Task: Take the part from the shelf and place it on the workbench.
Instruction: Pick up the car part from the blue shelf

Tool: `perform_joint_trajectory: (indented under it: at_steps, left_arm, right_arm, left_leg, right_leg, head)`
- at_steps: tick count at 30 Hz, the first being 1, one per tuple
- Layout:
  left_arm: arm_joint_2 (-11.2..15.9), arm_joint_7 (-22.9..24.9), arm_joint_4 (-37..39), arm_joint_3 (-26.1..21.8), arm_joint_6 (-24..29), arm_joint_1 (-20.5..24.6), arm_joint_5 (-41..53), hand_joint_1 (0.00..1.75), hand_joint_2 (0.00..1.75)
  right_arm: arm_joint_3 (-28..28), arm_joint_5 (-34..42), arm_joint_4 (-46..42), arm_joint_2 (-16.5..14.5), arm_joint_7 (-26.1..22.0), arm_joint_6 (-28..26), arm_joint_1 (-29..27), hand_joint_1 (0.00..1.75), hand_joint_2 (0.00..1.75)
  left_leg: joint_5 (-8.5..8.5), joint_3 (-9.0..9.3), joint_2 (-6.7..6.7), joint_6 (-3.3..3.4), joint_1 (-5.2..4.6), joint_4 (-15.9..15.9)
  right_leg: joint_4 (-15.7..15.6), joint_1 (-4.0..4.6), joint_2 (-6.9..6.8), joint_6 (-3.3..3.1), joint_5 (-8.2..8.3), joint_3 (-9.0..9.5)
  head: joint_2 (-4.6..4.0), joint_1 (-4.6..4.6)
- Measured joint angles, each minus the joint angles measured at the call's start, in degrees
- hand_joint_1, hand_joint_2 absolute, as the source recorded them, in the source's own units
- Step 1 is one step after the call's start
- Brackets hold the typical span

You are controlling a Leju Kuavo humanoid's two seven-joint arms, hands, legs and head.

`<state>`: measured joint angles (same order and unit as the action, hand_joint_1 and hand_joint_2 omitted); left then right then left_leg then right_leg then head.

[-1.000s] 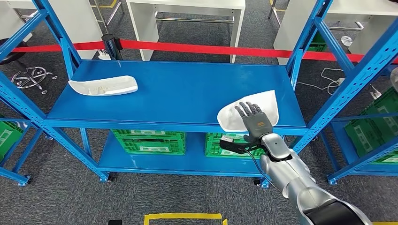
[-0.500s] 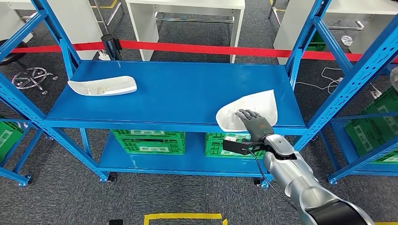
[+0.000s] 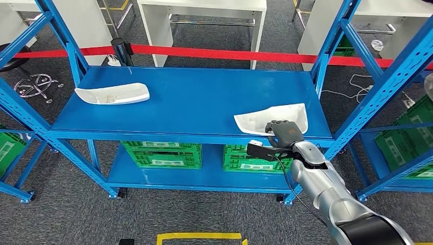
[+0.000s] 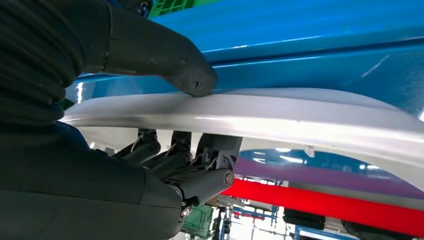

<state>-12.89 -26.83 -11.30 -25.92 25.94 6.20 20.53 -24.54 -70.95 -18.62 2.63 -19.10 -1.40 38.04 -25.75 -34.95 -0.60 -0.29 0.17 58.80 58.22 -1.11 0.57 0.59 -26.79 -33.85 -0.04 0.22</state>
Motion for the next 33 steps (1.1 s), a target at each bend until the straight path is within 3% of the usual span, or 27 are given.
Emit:
perform_joint_trajectory:
  at_steps: [33]
  left_arm:
    - [-0.2,-3.0,0.0,0.2,1.8,0.1,2.5,0.00,1.75]
  right_arm:
    - [0.1,0.4,0.0,1.1,0.0,-1.6,-0.4,1.75,1.75]
  left_leg:
    - [-0.01,0.31,0.02,0.01,0.00,0.0]
  right_leg:
    - [0.0,-0.01,0.01,0.09,-0.05,0.30]
  head:
    - [0.00,0.00]
